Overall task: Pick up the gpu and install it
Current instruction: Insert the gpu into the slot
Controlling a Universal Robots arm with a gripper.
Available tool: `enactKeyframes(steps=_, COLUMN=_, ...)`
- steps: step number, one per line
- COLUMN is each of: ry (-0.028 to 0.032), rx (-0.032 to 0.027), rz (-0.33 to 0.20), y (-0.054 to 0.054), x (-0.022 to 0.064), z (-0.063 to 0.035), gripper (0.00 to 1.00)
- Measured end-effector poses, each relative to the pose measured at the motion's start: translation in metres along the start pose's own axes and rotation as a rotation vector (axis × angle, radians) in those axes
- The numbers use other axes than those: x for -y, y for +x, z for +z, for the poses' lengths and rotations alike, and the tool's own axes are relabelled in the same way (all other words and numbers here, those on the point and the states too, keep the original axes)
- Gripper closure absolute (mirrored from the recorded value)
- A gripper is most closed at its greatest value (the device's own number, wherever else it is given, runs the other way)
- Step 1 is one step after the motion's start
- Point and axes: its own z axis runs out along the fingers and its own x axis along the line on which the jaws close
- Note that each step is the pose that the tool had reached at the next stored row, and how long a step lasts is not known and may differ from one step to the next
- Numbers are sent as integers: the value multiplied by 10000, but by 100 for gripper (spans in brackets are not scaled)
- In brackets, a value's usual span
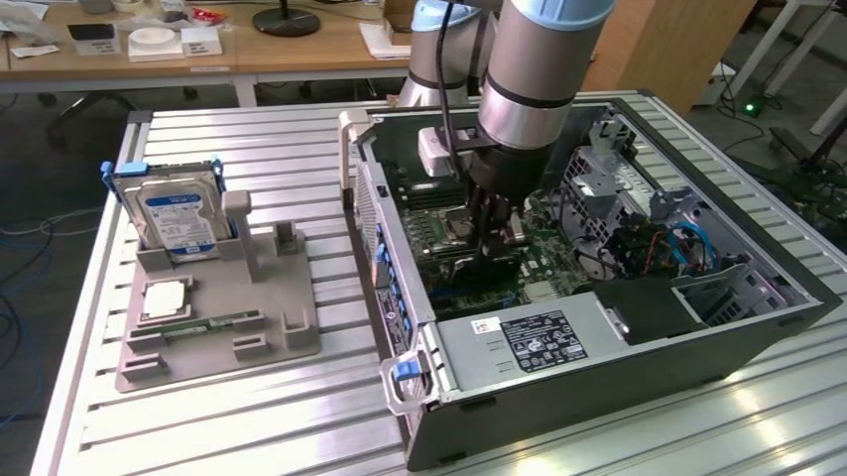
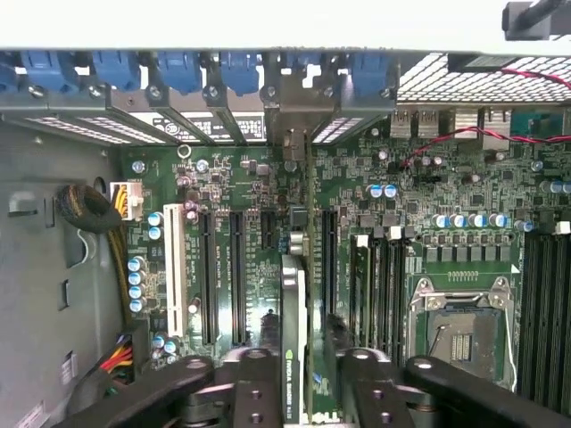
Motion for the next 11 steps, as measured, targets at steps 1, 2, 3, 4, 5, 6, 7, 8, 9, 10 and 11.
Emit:
enactKeyframes(steps=1, ry=0, rx=0, rz=0, y=0, x=0, z=0, gripper=66)
enactKeyframes(steps=2, ry=-1, rx=0, rz=0, y=0, x=0, z=0, gripper=72)
enactKeyframes(steps=3, ry=-2, rx=-2, rz=0, y=0, x=0, z=-1, gripper=72)
enactKeyframes(steps=4, ry=-2, rx=-2, rz=0, y=0, x=0, z=-1, gripper=78)
enactKeyframes(steps=5, ry=-2, rx=-1, rz=0, y=0, x=0, z=-1, gripper=84)
enactKeyframes(steps=6, ry=-2, rx=-2, rz=0, y=0, x=0, z=-1, gripper=89)
enactKeyframes(steps=7, ry=-2, rx=-1, rz=0, y=0, x=0, z=-1, gripper=89)
enactKeyframes(steps=8, ry=-2, rx=-2, rz=0, y=0, x=0, z=-1, gripper=89)
enactKeyframes(steps=9, ry=-1, rx=-2, rz=0, y=0, x=0, z=-1, gripper=89)
enactKeyframes(steps=10, ry=-2, rx=-2, rz=0, y=0, x=0, z=-1, gripper=89)
enactKeyframes(steps=11, ry=-1, rx=-1, rz=0, y=0, x=0, z=-1, gripper=89)
